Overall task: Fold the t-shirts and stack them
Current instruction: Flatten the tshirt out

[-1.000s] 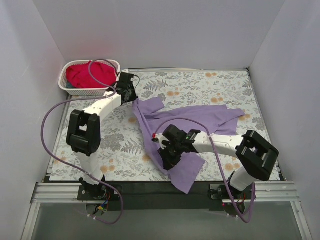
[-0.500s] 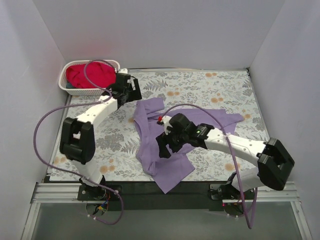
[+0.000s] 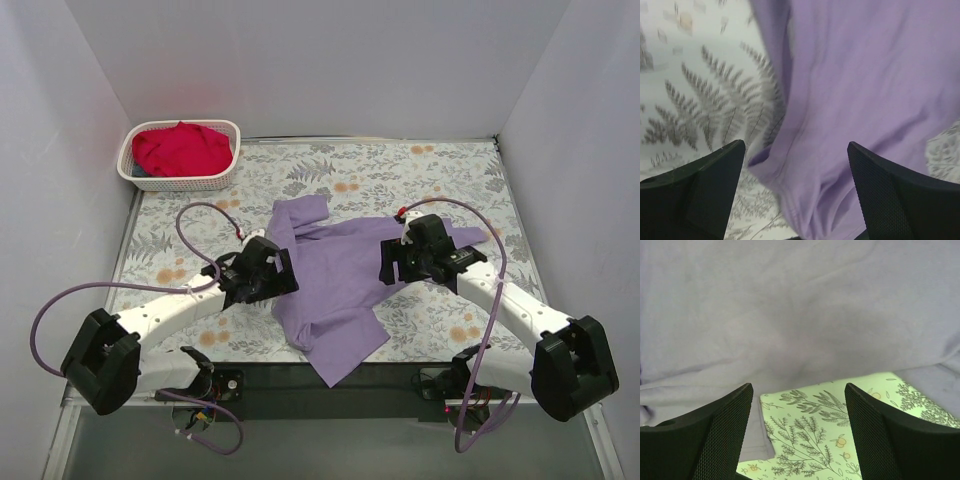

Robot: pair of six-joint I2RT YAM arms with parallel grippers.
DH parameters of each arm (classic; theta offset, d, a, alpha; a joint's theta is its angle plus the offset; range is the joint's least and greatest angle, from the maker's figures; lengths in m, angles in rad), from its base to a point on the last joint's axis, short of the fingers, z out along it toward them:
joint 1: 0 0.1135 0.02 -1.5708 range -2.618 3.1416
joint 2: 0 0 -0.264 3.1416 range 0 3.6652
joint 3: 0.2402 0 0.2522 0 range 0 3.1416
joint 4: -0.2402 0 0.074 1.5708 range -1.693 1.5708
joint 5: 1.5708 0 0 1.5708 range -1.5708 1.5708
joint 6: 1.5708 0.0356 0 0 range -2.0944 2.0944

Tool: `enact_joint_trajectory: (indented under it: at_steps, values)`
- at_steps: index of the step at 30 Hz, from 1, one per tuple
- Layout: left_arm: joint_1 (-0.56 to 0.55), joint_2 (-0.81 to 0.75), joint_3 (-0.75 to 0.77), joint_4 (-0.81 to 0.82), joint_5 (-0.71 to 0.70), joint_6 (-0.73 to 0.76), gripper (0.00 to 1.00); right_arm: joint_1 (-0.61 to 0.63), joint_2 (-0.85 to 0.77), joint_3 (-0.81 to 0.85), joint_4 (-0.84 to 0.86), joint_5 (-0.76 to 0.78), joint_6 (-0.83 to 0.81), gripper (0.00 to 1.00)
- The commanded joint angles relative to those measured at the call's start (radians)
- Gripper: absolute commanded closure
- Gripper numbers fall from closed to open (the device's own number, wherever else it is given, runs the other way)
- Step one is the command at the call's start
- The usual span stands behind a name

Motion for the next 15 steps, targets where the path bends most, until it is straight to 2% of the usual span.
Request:
enact_joint_trajectory:
  at_steps: [1,4,6,14,15]
  values:
    - [-0.053,-0.050,-0.066,-0.071,0.004,-0.179,0.23,-0.038,-0.033,-0.015,0.028,0.013,-0.001,0.32]
    - [-0.087,-0.068,-0.090,-0.103,-0.022,-0.234,0.26,-0.055,-0.041,-0.027,0.035,0.007,-0.001,0.32]
    - [-0.090,-0.066,-0.098,-0.104,-0.020,-0.242,0.35,-0.068,-0.044,-0.040,0.042,0.002,-0.001,0.32]
    - [-0.109,0.033,-0.077,-0.083,0.010,-0.271,0.56,-0.103,-0.044,-0.066,0.068,-0.018,0.006,0.32]
    - [-0.109,0.037,-0.081,-0.081,0.010,-0.272,0.62,-0.104,-0.045,-0.067,0.071,-0.018,0.008,0.32]
